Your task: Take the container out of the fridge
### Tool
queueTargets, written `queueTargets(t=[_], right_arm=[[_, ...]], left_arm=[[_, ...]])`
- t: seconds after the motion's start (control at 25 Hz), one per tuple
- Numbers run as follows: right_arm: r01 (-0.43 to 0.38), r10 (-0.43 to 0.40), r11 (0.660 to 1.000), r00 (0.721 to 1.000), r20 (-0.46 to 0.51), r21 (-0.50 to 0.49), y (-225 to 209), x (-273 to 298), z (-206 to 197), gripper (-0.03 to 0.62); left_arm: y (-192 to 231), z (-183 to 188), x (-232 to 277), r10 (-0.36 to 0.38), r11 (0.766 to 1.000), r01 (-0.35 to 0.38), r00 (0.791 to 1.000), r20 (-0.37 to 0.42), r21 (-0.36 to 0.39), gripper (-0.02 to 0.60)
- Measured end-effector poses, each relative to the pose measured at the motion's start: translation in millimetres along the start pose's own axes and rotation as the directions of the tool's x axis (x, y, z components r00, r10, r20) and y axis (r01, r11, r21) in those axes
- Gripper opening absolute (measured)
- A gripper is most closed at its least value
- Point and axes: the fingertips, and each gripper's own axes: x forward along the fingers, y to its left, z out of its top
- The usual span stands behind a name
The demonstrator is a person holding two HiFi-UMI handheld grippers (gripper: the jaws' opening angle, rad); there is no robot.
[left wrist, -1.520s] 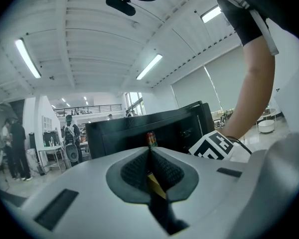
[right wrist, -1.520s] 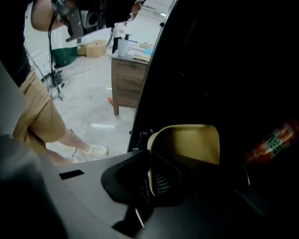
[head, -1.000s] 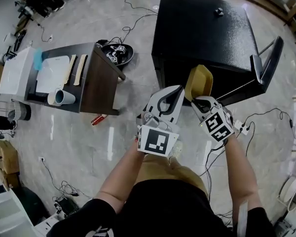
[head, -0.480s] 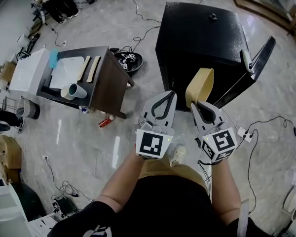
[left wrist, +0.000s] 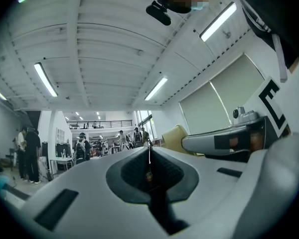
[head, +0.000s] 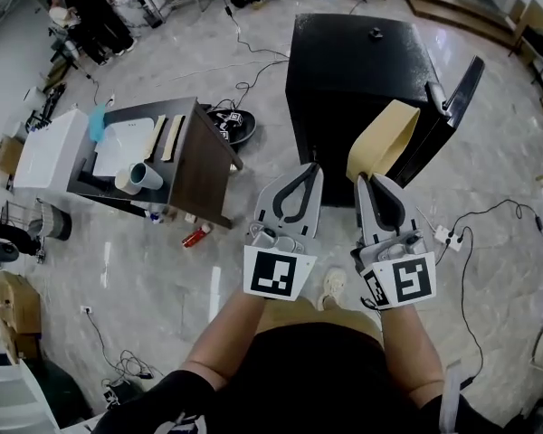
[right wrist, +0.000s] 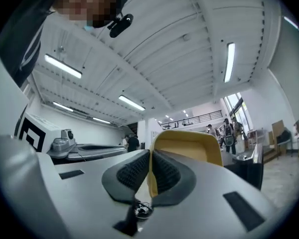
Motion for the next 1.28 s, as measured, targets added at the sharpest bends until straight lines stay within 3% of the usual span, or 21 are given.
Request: queueTargets(t=[0.12, 0.36, 0.44, 0.56, 0.68, 0.8, 1.28], right_arm=[[0.059, -0.059, 0.996, 0.998, 0.008, -0.060, 32, -12, 7, 0.048], [0.188, -0.188, 0.980, 0.982, 0.007, -0.071, 97, -48, 19, 0.048], [0.213, -0.213, 0.974, 0.977, 0.005, -0.076, 120, -59, 20, 0.048], [0.241, -0.241, 0.967, 0.971, 0.010, -0.085, 147, -69, 23, 0.048], [0.253, -0.252, 0.962, 0.967, 0.018, -0.105, 170, -75, 27, 0.048], [0.251, -0.251, 0.960, 0.968, 0.018, -0.120, 188, -79, 31, 0.048], [0.248, -0.252, 0.957, 0.968, -0.007, -0.152, 200, -79, 26, 0.048]], left_arm=[[6, 14, -31, -0.017, 1.000, 0.018, 1.000, 0.025, -0.010, 0.025], [23, 44, -106, -0.045, 0.997, 0.049, 0.997, 0.069, -0.052, 0.025], [24, 49, -129, -0.079, 0.997, 0.080, 0.995, 0.064, -0.014, 0.025], [23, 52, -157, -0.152, 0.983, 0.149, 0.988, 0.013, 0.107, 0.025], [26, 58, -178, -0.146, 0.989, 0.145, 0.988, 0.050, 0.028, 0.025], [25, 59, -193, -0.191, 0.974, 0.189, 0.981, 0.011, 0.122, 0.025], [26, 59, -197, -0.186, 0.978, 0.184, 0.983, 0.004, 0.102, 0.025]])
